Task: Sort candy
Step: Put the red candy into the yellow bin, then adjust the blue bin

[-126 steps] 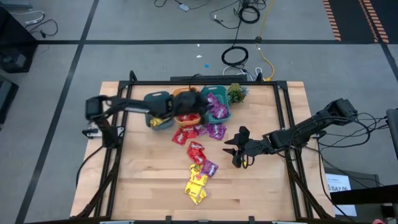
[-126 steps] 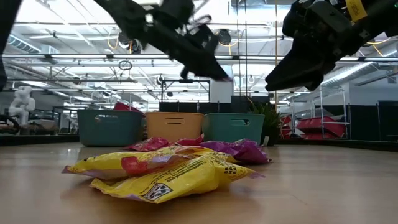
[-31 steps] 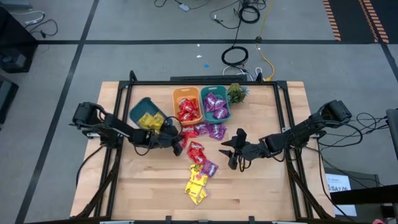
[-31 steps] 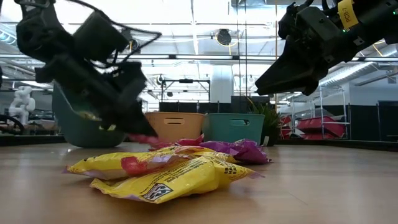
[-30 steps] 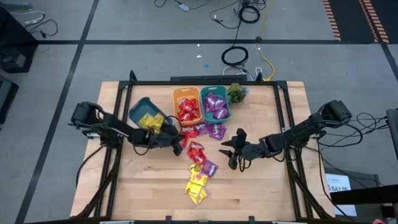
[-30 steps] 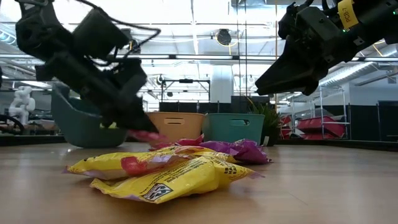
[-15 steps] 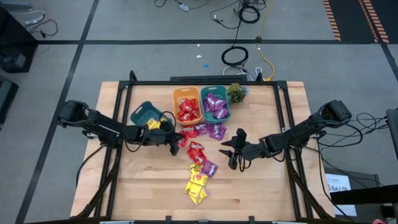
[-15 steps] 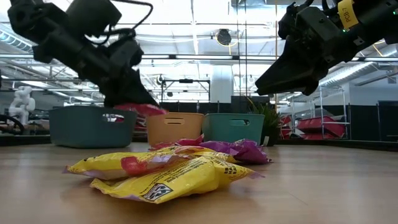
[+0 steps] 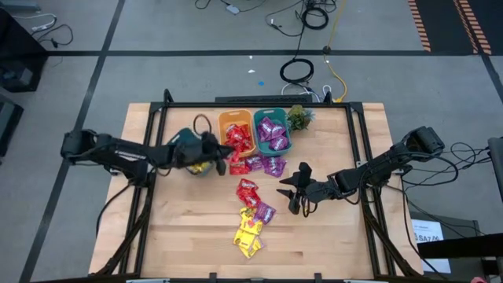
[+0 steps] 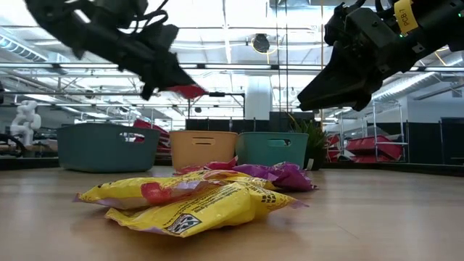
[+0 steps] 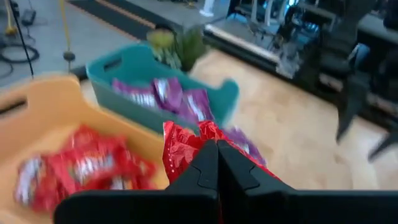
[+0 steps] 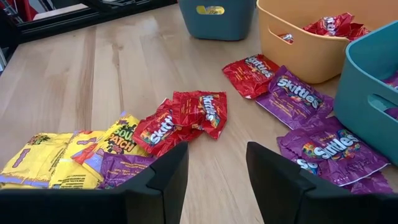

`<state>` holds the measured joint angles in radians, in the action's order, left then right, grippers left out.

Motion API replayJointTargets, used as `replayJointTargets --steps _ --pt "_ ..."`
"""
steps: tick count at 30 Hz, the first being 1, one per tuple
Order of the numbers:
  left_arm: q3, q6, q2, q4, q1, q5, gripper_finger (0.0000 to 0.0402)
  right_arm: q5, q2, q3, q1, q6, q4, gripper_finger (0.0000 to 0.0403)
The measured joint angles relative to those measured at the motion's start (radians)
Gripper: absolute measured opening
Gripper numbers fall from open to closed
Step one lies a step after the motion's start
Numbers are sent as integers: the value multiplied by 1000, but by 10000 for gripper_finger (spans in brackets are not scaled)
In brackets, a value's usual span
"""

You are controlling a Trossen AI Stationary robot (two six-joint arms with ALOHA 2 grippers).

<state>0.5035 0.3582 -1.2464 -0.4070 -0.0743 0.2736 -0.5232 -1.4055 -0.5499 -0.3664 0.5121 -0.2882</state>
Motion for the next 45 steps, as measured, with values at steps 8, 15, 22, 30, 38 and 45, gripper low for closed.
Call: replayJointTargets --steps 8,15,22,30,38,45 --pt "135 -53 -83 9 -223 -102 10 0 0 0 0 0 0 153" --pt "222 -49 -133 124 -313 -176 64 0 0 0 0 -1 0 153" --pt "235 -54 -136 170 -332 -177 91 0 0 0 0 -5 1 153" --pt "235 -55 7 386 -304 -174 93 0 0 0 0 -5 2 153" --pt "122 142 261 703 -162 44 93 0 0 0 0 -8 5 153" --pt "66 382 461 1031 12 51 79 0 0 0 0 -5 5 153"
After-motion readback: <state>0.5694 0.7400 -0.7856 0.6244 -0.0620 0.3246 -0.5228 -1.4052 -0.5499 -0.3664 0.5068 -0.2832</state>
